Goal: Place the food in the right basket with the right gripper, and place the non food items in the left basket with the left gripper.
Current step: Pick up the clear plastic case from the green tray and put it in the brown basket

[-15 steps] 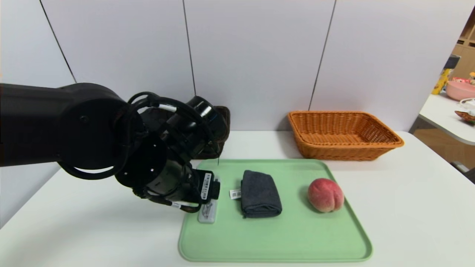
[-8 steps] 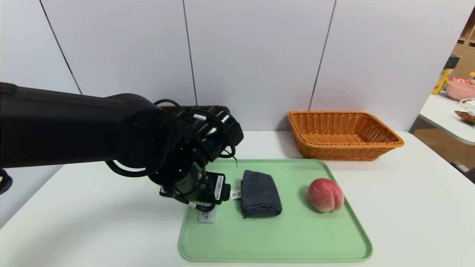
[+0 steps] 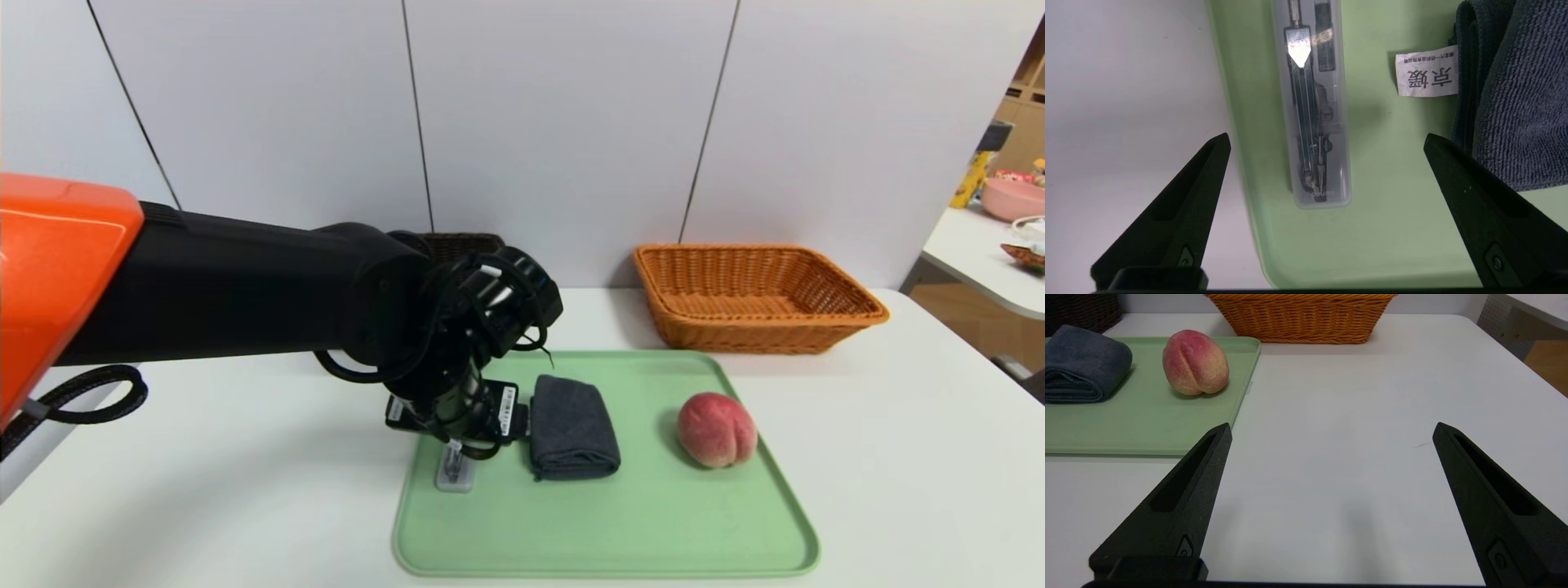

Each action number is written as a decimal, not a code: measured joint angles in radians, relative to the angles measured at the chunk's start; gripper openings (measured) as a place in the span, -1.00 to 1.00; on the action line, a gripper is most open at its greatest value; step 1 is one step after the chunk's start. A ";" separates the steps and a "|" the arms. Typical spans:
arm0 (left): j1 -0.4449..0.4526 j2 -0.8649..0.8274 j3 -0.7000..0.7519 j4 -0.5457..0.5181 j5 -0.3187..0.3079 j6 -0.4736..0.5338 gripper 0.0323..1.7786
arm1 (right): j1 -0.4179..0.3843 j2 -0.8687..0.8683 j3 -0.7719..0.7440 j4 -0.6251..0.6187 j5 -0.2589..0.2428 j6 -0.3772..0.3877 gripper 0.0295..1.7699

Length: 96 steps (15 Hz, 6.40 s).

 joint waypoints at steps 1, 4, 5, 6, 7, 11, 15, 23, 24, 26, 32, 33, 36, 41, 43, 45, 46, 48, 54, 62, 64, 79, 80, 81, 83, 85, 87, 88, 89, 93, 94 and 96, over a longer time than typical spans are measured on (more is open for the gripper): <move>0.000 0.008 -0.005 0.000 0.000 0.000 0.90 | 0.000 0.000 0.000 0.000 0.000 0.000 0.92; 0.006 0.024 -0.009 0.000 0.000 -0.009 0.90 | 0.000 0.000 0.000 0.000 0.000 0.001 0.92; 0.009 0.026 -0.009 0.000 0.000 -0.015 0.90 | 0.000 0.000 0.000 0.000 0.000 0.000 0.92; 0.011 0.029 -0.009 0.000 0.000 -0.023 0.90 | 0.000 0.000 0.000 0.000 0.000 0.000 0.92; 0.014 0.031 -0.009 -0.001 0.000 -0.035 0.90 | 0.000 0.000 0.000 0.000 0.000 0.000 0.92; 0.017 0.041 -0.017 -0.021 -0.001 -0.080 0.90 | 0.000 0.000 0.000 0.000 0.000 0.001 0.92; 0.022 0.050 -0.029 -0.023 -0.002 -0.086 0.90 | 0.000 0.000 0.000 0.000 0.000 0.000 0.92; 0.031 0.064 -0.029 -0.023 -0.019 -0.085 0.90 | 0.000 0.000 0.000 0.000 0.000 0.000 0.92; 0.032 0.065 -0.029 -0.023 -0.020 -0.086 0.90 | 0.000 0.000 0.000 0.000 0.001 0.000 0.92; 0.032 0.068 -0.030 -0.024 -0.020 -0.086 0.90 | 0.000 0.000 0.000 0.000 0.000 0.000 0.92; 0.033 0.082 -0.035 -0.037 -0.041 -0.084 0.90 | 0.000 0.000 0.000 0.000 0.000 0.000 0.92; 0.033 0.084 -0.036 -0.037 -0.041 -0.085 0.90 | 0.000 0.000 0.000 0.000 0.000 0.001 0.92; 0.033 0.087 -0.041 -0.036 -0.041 -0.084 0.90 | 0.000 0.000 0.000 0.000 0.000 0.001 0.92; 0.033 0.089 -0.044 -0.035 -0.043 -0.085 0.90 | 0.000 0.000 0.000 0.000 0.000 0.000 0.92; 0.033 0.089 -0.044 -0.035 -0.043 -0.085 0.90 | 0.000 0.000 0.000 0.000 0.000 0.001 0.92; 0.036 0.090 -0.044 -0.034 -0.043 -0.085 0.52 | 0.000 0.000 0.000 0.000 0.000 0.001 0.92; 0.037 0.091 -0.044 -0.032 -0.041 -0.085 0.33 | 0.000 0.000 0.000 0.000 0.000 0.001 0.92; 0.038 0.092 -0.043 -0.030 -0.042 -0.086 0.05 | 0.000 0.000 0.000 0.000 0.000 0.000 0.92; 0.041 0.097 -0.037 -0.032 -0.042 -0.087 -0.40 | 0.000 0.000 0.000 0.000 0.000 0.001 0.92; 0.047 0.051 -0.043 -0.032 -0.041 -0.074 -0.40 | 0.000 0.000 0.000 0.000 0.000 0.000 0.92; 0.056 0.016 -0.049 -0.034 -0.035 -0.069 -0.40 | 0.000 0.000 0.000 0.000 0.000 0.000 0.92; 0.355 -0.015 -0.377 -0.118 0.015 0.309 -0.40 | 0.000 0.000 0.000 0.000 0.000 0.000 0.92; 0.374 0.008 -0.388 -0.153 0.013 0.335 -0.40 | 0.000 0.000 0.000 0.000 0.000 0.000 0.92; 0.388 0.030 -0.394 -0.179 0.010 0.349 -0.40 | 0.000 0.000 0.000 0.000 0.000 0.000 0.92; 0.409 0.072 -0.404 -0.226 0.004 0.356 -0.40 | 0.000 0.000 0.000 0.000 0.000 0.001 0.92; 0.426 0.111 -0.407 -0.270 0.004 0.355 -0.40 | 0.000 0.000 0.000 0.000 0.000 0.001 0.92; 0.441 0.149 -0.410 -0.302 0.004 0.354 -0.40 | 0.000 0.000 0.000 0.000 0.000 0.000 0.92; 0.451 0.167 -0.412 -0.312 0.004 0.352 -0.40 | 0.000 0.000 0.000 0.000 0.000 0.000 0.92; 0.462 0.182 -0.412 -0.312 0.004 0.351 -0.40 | 0.000 0.000 0.000 0.000 0.000 0.000 0.92; 0.508 0.229 -0.413 -0.308 0.004 0.348 -0.40 | 0.000 0.000 0.000 0.000 0.000 0.000 0.92; 0.514 0.236 -0.413 -0.310 0.004 0.346 -0.40 | 0.000 0.000 0.000 0.000 0.000 0.001 0.92; 0.519 0.247 -0.413 -0.312 -0.002 0.344 -0.40 | 0.000 0.000 0.000 0.000 0.000 0.001 0.92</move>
